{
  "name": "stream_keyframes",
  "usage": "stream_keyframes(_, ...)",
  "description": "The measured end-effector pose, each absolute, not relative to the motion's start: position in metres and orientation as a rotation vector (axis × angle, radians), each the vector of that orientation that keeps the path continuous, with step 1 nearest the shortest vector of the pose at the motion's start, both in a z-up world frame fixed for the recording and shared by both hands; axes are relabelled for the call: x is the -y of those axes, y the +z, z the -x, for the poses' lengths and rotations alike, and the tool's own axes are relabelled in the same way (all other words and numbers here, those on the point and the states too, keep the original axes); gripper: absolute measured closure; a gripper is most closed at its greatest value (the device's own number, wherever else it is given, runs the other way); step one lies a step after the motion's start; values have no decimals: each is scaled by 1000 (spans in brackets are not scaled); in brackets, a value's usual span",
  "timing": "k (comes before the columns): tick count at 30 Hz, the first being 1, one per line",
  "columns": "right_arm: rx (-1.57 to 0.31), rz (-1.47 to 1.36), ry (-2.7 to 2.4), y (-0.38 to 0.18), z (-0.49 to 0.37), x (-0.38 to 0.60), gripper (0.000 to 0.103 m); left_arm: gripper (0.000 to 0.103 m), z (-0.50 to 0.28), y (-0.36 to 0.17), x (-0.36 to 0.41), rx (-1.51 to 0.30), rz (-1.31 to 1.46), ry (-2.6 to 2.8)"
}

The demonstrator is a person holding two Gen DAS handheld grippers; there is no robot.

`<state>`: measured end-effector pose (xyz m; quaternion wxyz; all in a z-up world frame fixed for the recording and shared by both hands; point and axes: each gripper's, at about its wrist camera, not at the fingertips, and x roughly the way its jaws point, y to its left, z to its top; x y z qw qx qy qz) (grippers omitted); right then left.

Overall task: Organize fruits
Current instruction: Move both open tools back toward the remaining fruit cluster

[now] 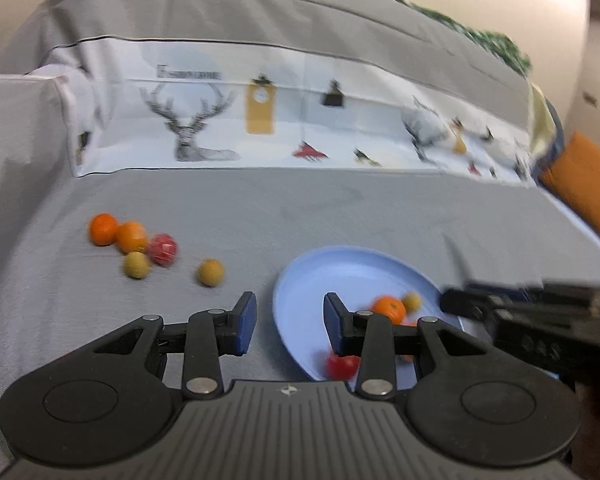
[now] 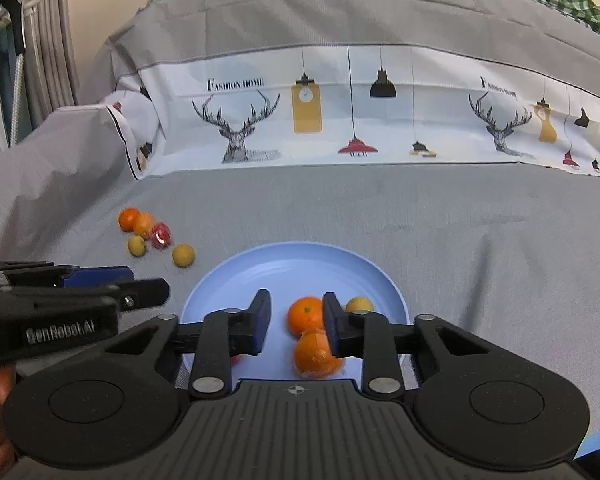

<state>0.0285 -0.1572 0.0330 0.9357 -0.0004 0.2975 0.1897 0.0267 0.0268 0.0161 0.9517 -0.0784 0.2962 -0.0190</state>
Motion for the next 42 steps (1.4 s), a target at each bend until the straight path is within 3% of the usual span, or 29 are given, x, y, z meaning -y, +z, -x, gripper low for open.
stream_keyframes(6, -608, -15, 414, 36, -29, 156, 75, 70, -28, 38, -63, -546, 196, 58)
stream_keyframes(9, -607, -11, 438, 36, -29, 151, 76, 82, -31, 37, -78, -534, 196, 89)
stream_keyframes(12, -612, -3, 462, 34, -32, 141, 77, 86, -37, 30, -92, -534, 254, 111)
stream_keyframes(42, -803, -58, 525, -15, -142, -4, 76, 85, -86, -12, -142, -579, 510, 248)
